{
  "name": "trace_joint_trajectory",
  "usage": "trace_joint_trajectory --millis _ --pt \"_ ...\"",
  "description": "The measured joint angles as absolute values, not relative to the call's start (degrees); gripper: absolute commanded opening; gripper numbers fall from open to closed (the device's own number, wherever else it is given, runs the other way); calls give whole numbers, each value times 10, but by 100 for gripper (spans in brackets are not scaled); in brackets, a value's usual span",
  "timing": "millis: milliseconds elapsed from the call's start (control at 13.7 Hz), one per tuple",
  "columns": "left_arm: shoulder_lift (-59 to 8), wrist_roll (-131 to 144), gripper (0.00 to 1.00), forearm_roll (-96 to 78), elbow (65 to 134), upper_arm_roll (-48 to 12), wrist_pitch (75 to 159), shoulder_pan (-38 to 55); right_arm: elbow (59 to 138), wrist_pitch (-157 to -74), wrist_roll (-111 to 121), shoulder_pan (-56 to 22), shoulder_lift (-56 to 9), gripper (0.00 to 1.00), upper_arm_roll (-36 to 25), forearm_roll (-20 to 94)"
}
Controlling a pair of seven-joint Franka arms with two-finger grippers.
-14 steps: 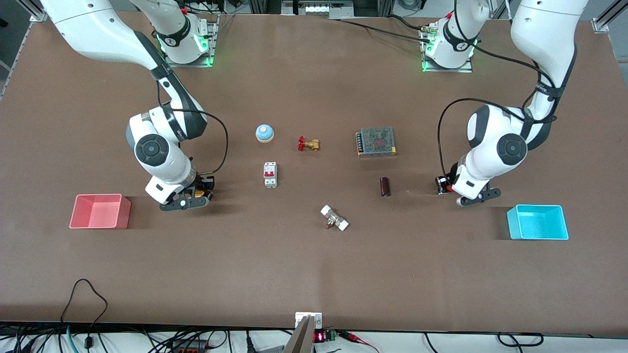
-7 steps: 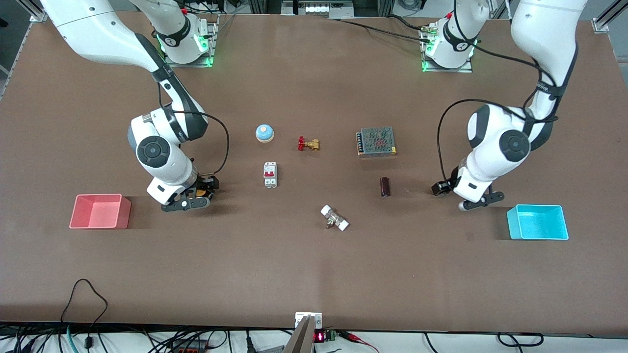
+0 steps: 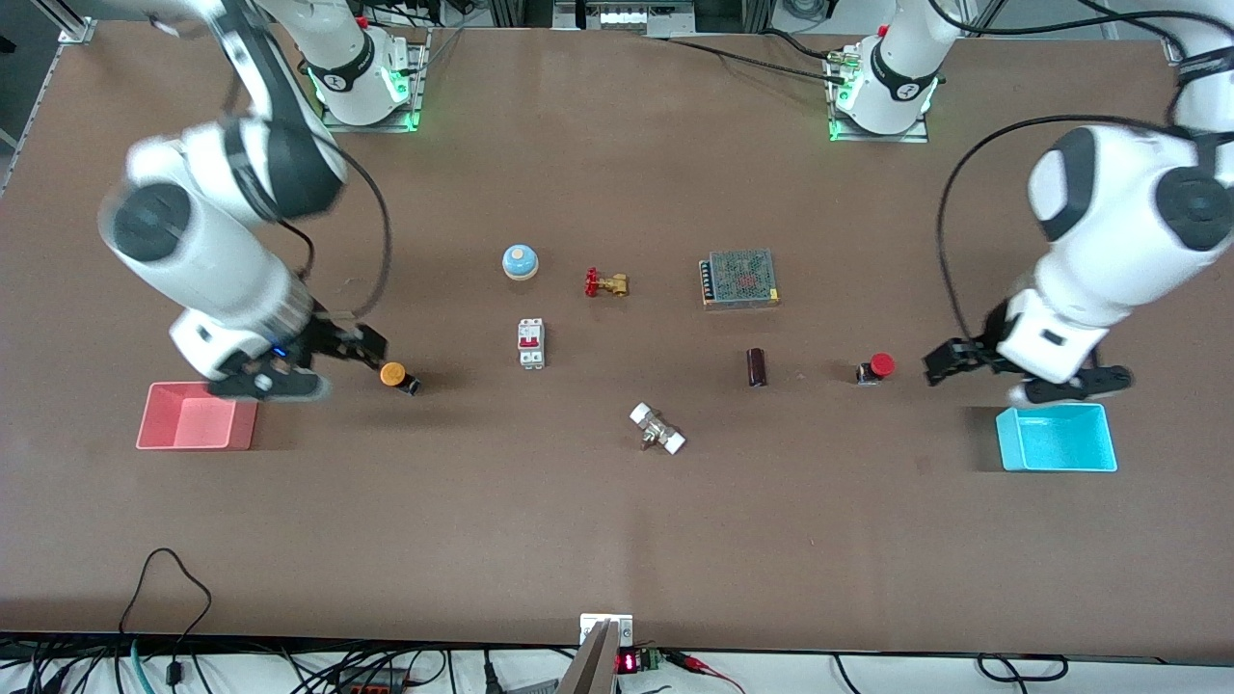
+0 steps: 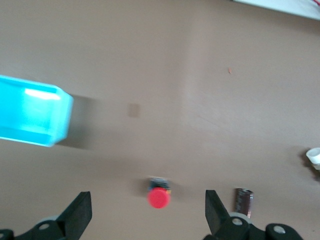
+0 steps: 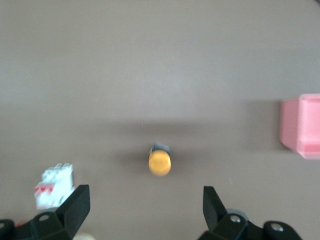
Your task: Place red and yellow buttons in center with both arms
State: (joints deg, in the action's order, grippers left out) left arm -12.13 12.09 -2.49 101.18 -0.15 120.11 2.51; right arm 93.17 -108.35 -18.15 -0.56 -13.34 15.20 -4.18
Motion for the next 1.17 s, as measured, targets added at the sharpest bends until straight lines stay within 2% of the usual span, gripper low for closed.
trace_joint_trajectory --millis 219,438,730,1168 --pt "-122 57 100 -25 929 11 1111 -11 877 -940 -173 19 -40 100 114 -28" --pt "-117 48 100 -25 860 10 1018 -19 866 -884 -125 25 9 100 66 -20" --pt "-104 47 100 -25 830 6 933 -12 907 -916 -123 24 2 100 60 -19" --pt "-88 47 100 -25 827 -6 922 -10 927 -931 -123 24 -7 100 59 -19"
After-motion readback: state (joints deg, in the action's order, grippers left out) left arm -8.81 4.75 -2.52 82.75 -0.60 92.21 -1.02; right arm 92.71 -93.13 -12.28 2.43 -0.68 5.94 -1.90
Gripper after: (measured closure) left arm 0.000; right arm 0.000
